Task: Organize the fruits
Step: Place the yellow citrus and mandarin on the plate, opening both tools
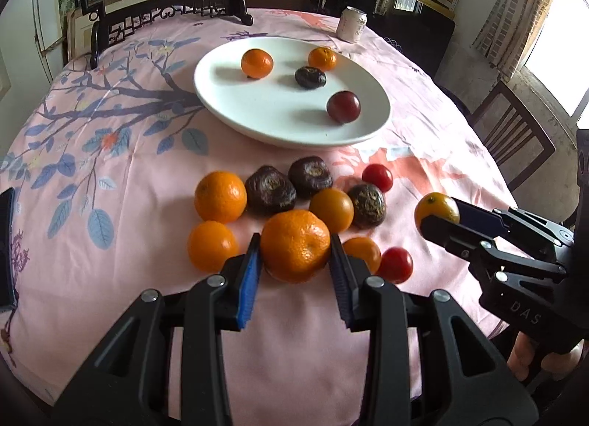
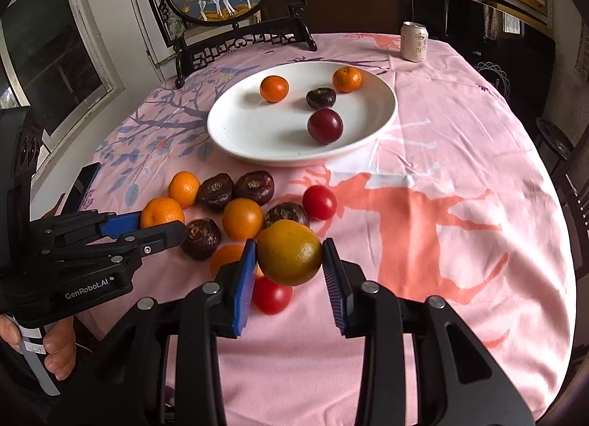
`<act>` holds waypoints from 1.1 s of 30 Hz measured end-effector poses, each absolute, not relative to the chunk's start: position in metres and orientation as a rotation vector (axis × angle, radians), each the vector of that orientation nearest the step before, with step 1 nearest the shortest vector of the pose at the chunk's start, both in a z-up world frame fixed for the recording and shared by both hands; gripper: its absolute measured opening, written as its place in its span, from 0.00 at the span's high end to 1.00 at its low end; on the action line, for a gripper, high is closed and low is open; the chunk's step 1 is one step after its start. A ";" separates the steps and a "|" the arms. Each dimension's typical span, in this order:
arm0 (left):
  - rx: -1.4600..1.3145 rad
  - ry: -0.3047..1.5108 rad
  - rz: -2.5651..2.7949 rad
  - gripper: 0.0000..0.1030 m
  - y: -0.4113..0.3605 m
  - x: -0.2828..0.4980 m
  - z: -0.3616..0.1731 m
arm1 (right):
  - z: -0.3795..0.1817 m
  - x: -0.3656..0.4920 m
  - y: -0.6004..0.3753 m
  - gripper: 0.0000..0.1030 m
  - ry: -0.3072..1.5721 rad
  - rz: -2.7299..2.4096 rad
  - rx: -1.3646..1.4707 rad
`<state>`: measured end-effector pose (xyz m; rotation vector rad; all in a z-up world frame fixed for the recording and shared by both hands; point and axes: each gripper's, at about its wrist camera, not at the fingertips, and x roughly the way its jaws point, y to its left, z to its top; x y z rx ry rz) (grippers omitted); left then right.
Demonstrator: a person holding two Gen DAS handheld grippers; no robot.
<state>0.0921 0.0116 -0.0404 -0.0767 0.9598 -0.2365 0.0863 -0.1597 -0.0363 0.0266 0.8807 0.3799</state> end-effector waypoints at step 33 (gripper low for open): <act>-0.115 0.953 -0.099 0.36 0.028 0.332 0.007 | -0.010 0.292 -0.125 0.43 0.896 0.298 -0.141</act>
